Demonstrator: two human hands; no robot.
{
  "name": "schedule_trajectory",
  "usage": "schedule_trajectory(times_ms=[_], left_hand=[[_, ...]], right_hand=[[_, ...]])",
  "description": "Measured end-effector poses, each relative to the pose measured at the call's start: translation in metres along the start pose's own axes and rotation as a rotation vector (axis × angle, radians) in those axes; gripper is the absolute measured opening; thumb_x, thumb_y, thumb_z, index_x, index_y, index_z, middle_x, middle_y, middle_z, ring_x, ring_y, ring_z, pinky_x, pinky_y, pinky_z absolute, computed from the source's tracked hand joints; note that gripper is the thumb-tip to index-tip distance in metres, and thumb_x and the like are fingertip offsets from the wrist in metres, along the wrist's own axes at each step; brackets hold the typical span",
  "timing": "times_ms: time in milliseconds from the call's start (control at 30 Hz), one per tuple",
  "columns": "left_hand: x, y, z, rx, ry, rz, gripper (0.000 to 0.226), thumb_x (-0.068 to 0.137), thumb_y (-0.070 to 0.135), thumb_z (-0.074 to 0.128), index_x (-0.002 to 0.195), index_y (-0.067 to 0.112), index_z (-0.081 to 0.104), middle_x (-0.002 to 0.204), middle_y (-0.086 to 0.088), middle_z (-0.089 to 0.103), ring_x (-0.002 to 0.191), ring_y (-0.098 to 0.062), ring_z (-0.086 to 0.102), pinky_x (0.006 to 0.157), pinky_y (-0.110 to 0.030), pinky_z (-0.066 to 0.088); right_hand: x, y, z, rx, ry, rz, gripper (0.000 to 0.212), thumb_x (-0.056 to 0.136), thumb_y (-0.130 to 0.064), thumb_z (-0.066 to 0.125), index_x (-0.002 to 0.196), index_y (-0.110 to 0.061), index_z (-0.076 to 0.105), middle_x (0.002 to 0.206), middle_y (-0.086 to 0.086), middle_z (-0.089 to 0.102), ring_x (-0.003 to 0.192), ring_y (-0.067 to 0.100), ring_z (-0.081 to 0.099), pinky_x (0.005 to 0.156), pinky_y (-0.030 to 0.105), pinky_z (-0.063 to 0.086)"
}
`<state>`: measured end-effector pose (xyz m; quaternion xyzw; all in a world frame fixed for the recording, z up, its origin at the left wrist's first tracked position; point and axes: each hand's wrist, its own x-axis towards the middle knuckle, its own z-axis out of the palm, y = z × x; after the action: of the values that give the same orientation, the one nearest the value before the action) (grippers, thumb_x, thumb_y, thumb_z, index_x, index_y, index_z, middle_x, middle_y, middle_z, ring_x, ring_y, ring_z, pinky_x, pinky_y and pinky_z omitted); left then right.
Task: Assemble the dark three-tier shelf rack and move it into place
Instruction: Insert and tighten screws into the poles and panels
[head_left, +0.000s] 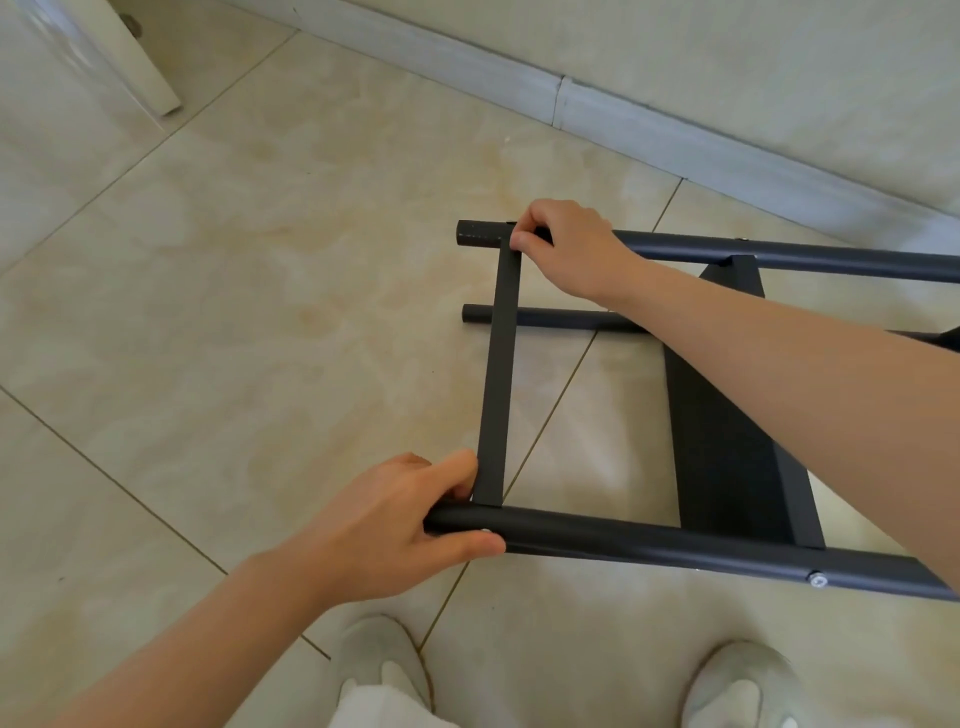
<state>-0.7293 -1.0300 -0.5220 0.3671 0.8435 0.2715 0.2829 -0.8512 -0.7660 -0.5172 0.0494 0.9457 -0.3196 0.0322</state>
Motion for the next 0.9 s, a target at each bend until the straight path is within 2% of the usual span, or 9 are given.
schedule_trajectory(times_ms=[100,300,400,433,533,600,667,800,900], left_hand=[[-0.004,-0.001,0.008,-0.040,0.024,-0.001,0.039,0.080,0.073,0.054,0.078,0.038,0.036,0.069,0.009,0.049,0.077,-0.008,0.047,0.062,-0.013,0.035],[-0.007,-0.004,0.015,0.028,0.091,0.061,0.043,0.079,0.072,0.057,0.077,0.038,0.031,0.063,0.012,0.044,0.068,-0.012,0.049,0.083,0.002,0.030],[-0.007,-0.010,0.020,0.091,0.130,0.094,0.045,0.080,0.072,0.059,0.082,0.039,0.028,0.065,0.020,0.038,0.066,-0.003,0.044,0.106,-0.012,0.031],[-0.007,-0.011,0.021,0.118,0.161,0.117,0.045,0.080,0.072,0.060,0.085,0.040,0.028,0.069,0.021,0.040,0.069,-0.002,0.045,0.107,-0.018,0.037],[-0.005,-0.014,0.023,0.142,0.257,0.180,0.054,0.080,0.073,0.060,0.115,0.036,0.042,0.109,0.016,0.054,0.101,0.000,0.052,0.097,-0.021,0.045],[-0.003,-0.019,0.024,0.207,0.290,0.250,0.077,0.082,0.074,0.061,0.140,0.027,0.041,0.143,0.010,0.044,0.135,-0.011,0.043,0.110,-0.024,0.038],[0.000,-0.022,0.025,0.277,0.268,0.315,0.087,0.085,0.070,0.063,0.153,0.023,0.037,0.163,0.003,0.029,0.152,-0.023,0.024,0.121,-0.036,0.028],[0.002,-0.025,0.033,0.257,0.236,0.374,0.080,0.093,0.058,0.063,0.155,0.015,0.037,0.166,0.000,0.026,0.154,-0.025,0.019,0.124,-0.041,0.024],[0.002,-0.028,0.038,0.175,0.233,0.373,0.076,0.094,0.056,0.063,0.153,0.016,0.039,0.165,0.003,0.030,0.154,-0.024,0.019,0.124,-0.037,0.024]], right_hand=[[-0.003,0.003,0.000,0.006,-0.003,-0.006,0.017,0.102,-0.026,0.048,0.104,-0.016,0.062,0.090,-0.008,0.058,0.087,0.015,0.052,0.101,0.042,0.039],[-0.010,0.003,0.005,0.013,0.017,-0.028,0.018,0.102,-0.026,0.049,0.107,-0.016,0.063,0.093,-0.007,0.060,0.082,0.013,0.051,0.102,0.044,0.040],[-0.012,0.003,0.007,0.022,0.024,-0.034,0.017,0.102,-0.026,0.050,0.107,-0.017,0.063,0.097,-0.005,0.063,0.079,0.011,0.051,0.103,0.043,0.040],[-0.012,0.003,0.006,0.026,0.025,-0.032,0.017,0.102,-0.026,0.050,0.107,-0.017,0.064,0.098,-0.004,0.064,0.079,0.012,0.051,0.103,0.044,0.040],[-0.012,0.002,0.006,0.036,0.022,-0.032,0.015,0.101,-0.027,0.050,0.102,-0.019,0.063,0.106,-0.003,0.067,0.073,0.007,0.049,0.103,0.043,0.039],[-0.014,0.003,0.008,0.039,0.021,-0.036,0.012,0.101,-0.027,0.051,0.096,-0.023,0.061,0.115,-0.003,0.068,0.070,0.005,0.048,0.103,0.040,0.037],[-0.016,0.003,0.010,0.022,0.021,-0.039,0.011,0.101,-0.027,0.051,0.093,-0.025,0.059,0.118,-0.003,0.067,0.079,0.007,0.052,0.103,0.034,0.031],[-0.016,0.003,0.009,0.037,0.026,-0.030,0.015,0.100,-0.026,0.052,0.097,-0.020,0.066,0.126,-0.006,0.065,0.106,0.013,0.058,0.102,0.031,0.025],[-0.021,0.005,0.004,0.101,0.032,-0.053,0.018,0.099,-0.023,0.056,0.103,-0.014,0.071,0.126,-0.005,0.065,0.117,0.011,0.057,0.111,0.038,0.032]])
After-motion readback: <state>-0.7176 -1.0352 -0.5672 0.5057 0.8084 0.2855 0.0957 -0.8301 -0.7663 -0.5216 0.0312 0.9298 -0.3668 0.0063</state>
